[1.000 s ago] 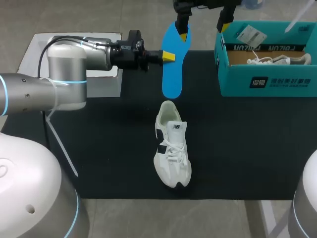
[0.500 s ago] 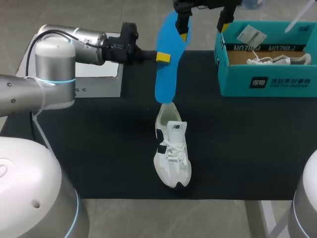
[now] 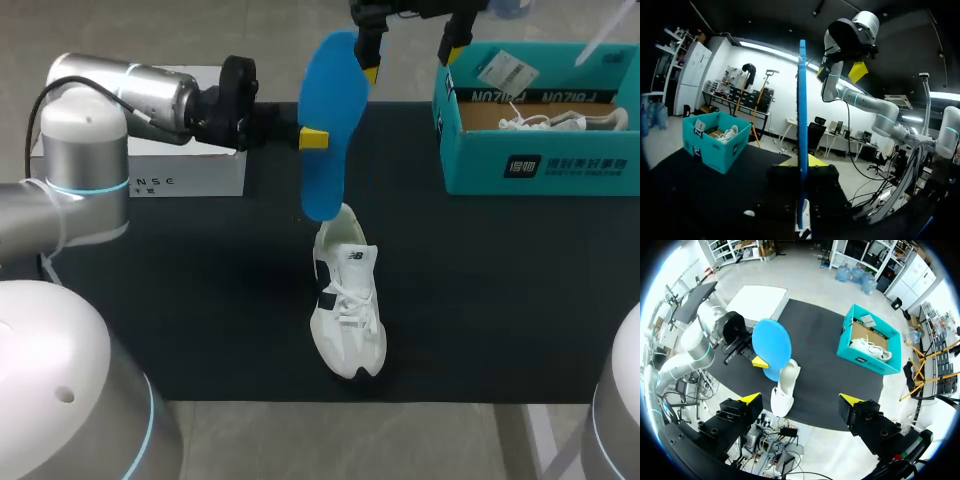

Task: Take the shoe out of the shoebox, open the shoe tongue, remove and reinsert the insole, then place the shoe into the shoebox

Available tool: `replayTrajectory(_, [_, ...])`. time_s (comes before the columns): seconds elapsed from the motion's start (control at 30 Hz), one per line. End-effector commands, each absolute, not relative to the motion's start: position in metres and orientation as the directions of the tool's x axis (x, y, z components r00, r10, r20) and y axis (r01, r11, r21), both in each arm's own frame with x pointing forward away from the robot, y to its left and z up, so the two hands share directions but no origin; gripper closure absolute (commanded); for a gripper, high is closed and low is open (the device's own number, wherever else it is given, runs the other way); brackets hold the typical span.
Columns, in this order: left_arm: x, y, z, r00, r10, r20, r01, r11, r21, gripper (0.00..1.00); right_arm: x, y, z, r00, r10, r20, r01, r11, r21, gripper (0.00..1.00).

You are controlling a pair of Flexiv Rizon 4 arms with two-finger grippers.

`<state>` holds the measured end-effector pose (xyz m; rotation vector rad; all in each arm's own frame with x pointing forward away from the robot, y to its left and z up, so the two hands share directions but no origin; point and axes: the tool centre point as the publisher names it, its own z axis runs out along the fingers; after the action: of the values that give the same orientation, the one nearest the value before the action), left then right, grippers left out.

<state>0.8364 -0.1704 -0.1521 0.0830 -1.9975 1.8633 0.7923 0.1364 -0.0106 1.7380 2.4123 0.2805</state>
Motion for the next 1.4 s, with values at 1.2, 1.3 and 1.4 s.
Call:
replayTrajectory(1.2, [0.796,-0.175,-0.136,-0.740,0.325,-0.589,0.605,-0.060,-0.794,1.00,0.793,0.136,-0.011,-0.314,0.949,-0.016,0.920,0.309,0.240,0.00])
replayTrajectory(1.3, [0.790,-0.171,-0.137,-0.700,0.299,-0.649,0.663,-0.067,-0.746,1.00,0.793,0.136,-0.011,-0.314,0.949,-0.016,0.920,0.309,0.240,0.00])
replayTrajectory(1.4, [0.789,-0.167,-0.143,-0.678,0.287,-0.676,0.688,-0.075,-0.722,1.00,0.793,0.136,-0.011,-0.314,0.949,-0.016,0.920,0.309,0.240,0.00])
